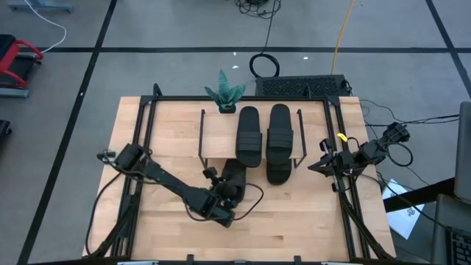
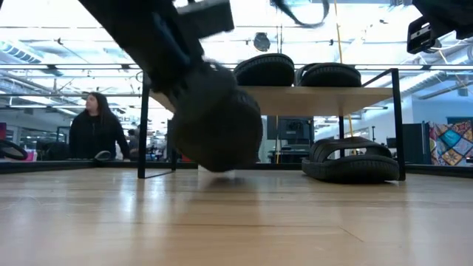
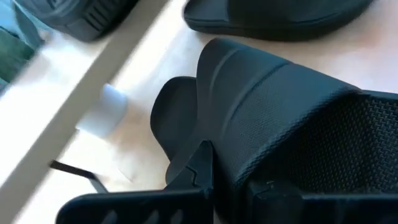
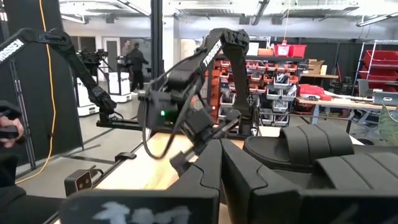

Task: Pick and place slides into the shelf
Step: Put the slide under the shelf

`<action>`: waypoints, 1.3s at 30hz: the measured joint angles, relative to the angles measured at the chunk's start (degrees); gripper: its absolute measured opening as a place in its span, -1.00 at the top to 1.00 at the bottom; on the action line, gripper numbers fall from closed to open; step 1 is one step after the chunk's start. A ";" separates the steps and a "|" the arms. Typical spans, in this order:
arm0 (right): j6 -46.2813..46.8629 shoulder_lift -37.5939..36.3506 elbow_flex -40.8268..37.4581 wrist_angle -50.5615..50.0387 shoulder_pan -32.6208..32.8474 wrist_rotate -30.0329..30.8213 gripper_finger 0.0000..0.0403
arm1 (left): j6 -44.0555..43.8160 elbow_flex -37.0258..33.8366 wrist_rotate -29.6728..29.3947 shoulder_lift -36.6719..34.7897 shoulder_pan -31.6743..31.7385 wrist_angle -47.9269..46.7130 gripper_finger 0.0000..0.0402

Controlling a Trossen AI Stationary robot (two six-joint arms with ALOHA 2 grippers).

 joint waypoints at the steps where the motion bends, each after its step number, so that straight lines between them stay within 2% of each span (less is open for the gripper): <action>1: -0.02 0.01 0.00 -0.01 0.01 -0.02 1.00 | 0.95 0.00 -1.35 0.79 0.29 0.36 0.93; 9: -0.07 0.02 0.01 0.04 0.01 -0.01 1.00 | 6.22 0.00 -4.50 4.97 3.41 6.15 0.93; 17: -0.33 0.02 0.02 0.10 0.01 0.03 1.00 | 7.97 0.00 -5.14 5.33 6.74 10.22 0.93; 24: -0.35 0.02 0.02 0.09 0.00 0.09 1.00 | 9.70 -0.02 -4.38 5.33 9.16 12.33 0.93; 31: -0.35 0.02 0.00 0.09 0.01 0.15 1.00 | 16.35 -0.02 -2.57 5.33 10.44 18.57 0.93; 39: -0.35 0.01 0.02 0.07 0.00 0.22 1.00 | 18.25 0.04 -0.70 6.15 12.26 21.36 0.93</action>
